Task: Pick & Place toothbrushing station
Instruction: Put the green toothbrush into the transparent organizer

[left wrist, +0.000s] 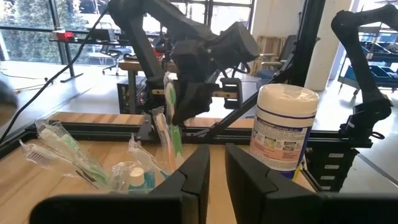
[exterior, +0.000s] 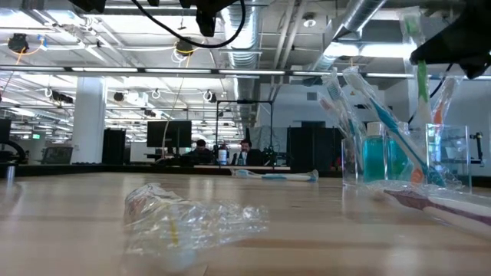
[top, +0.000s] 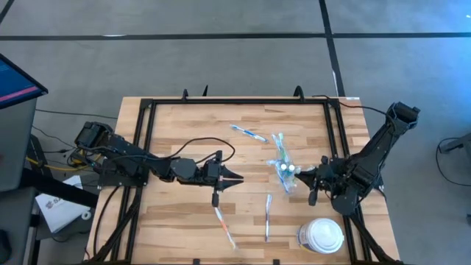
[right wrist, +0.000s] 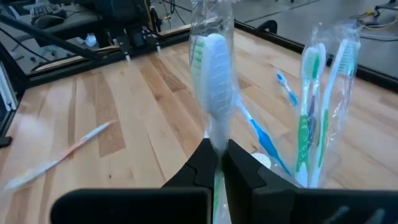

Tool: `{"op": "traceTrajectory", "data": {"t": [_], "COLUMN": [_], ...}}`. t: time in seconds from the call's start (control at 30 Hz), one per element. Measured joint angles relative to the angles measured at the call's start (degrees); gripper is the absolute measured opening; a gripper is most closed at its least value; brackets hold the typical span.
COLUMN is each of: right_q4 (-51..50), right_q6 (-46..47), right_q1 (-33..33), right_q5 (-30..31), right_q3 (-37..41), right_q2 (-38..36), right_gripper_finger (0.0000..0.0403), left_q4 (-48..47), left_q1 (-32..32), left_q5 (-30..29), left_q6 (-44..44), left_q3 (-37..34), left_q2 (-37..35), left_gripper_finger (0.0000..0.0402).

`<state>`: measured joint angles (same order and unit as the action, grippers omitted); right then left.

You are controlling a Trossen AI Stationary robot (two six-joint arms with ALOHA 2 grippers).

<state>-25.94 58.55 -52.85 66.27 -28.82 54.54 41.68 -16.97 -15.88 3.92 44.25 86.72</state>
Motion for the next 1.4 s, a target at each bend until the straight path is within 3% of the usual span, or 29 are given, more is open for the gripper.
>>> {"op": "traceTrajectory", "data": {"t": [0.47, 1.03, 1.4], "right_q4": [10.29, 14.90, 16.35], "right_q6": [-0.01, -0.53, -3.47], "right_q1": [1.47, 5.33, 5.35], "right_q5": [-0.59, -6.61, -6.86], "right_q3": [6.47, 9.64, 9.68], "right_q2": [0.22, 0.20, 0.20], "right_gripper_finger": [0.0005, 0.0010, 0.0068], "left_q4": [-0.20, -0.36, -0.62], "left_q1": [0.00, 0.00, 0.00], "left_q5": [0.04, 0.09, 0.18], "left_q6": [0.00, 0.00, 0.00], "left_q3": [0.00, 0.00, 0.00], "left_q2": [0.00, 0.00, 0.00], "left_gripper_finger": [0.0044, 0.0044, 0.0044]}}
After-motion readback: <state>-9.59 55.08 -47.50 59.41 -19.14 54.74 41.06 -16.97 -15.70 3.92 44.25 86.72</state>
